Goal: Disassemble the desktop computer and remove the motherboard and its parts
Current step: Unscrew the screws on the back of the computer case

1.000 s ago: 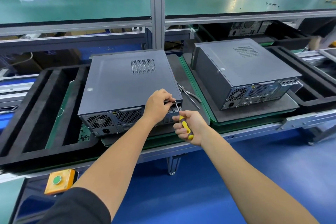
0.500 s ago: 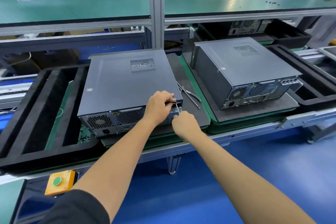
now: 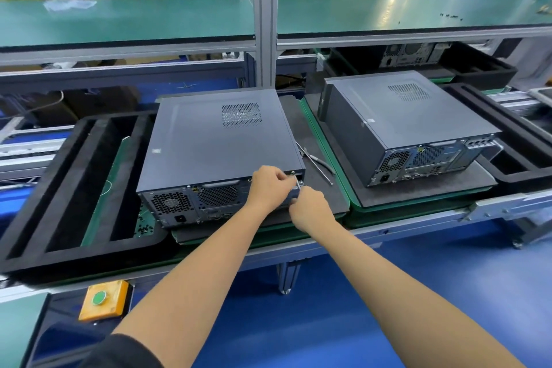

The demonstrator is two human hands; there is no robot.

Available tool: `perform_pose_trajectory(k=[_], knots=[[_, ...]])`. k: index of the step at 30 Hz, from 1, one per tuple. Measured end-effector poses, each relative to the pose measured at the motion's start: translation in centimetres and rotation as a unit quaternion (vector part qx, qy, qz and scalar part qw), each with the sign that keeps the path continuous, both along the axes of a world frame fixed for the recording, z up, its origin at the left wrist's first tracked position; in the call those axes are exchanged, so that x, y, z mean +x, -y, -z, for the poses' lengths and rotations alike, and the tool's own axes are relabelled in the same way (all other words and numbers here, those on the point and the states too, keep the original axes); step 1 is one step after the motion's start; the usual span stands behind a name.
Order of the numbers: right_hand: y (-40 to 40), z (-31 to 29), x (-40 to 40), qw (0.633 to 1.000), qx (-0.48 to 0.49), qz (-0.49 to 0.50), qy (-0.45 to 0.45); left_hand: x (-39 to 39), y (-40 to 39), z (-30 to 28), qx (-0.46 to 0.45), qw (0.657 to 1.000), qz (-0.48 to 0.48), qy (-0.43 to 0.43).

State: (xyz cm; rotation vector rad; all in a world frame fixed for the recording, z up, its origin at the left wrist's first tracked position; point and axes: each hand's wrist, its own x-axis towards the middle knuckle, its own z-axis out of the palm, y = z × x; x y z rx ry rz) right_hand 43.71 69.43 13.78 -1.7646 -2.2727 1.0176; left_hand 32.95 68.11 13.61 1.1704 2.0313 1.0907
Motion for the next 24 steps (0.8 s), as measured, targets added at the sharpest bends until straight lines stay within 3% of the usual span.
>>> perform_pose_trajectory(k=[2,4,9,12,16,20,24], knots=[[0.1,-0.1,0.0,1.000,-0.002,-0.011,0.010,0.9,0.1,0.1,-0.053,0.990,0.002,0.131],[0.0,-0.5,0.3,0.999,-0.035,-0.016,-0.026,1.5,0.0,0.1,-0.049,0.979,-0.015,0.196],[-0.6,-1.8,1.6,0.975,-0.185,-0.011,-0.121,1.9,-1.0,-0.2,-0.072,0.964,-0.080,0.242],[-0.6,-2.3,2.9,0.935,-0.295,0.026,-0.194,1.9,-1.2,-0.5,-0.090,0.957,-0.097,0.257],[-1.4,-2.5,4.3,0.884,-0.414,0.009,-0.217,2.7,-1.2,-0.5,-0.092,0.942,-0.099,0.308],[-1.7,-2.1,4.2,0.920,-0.348,0.005,-0.182,2.7,-1.3,-0.5,-0.083,0.929,-0.096,0.347],[-1.6,-1.7,3.5,0.952,-0.265,-0.011,-0.153,1.9,-1.0,-0.6,-0.072,0.935,-0.096,0.333]])
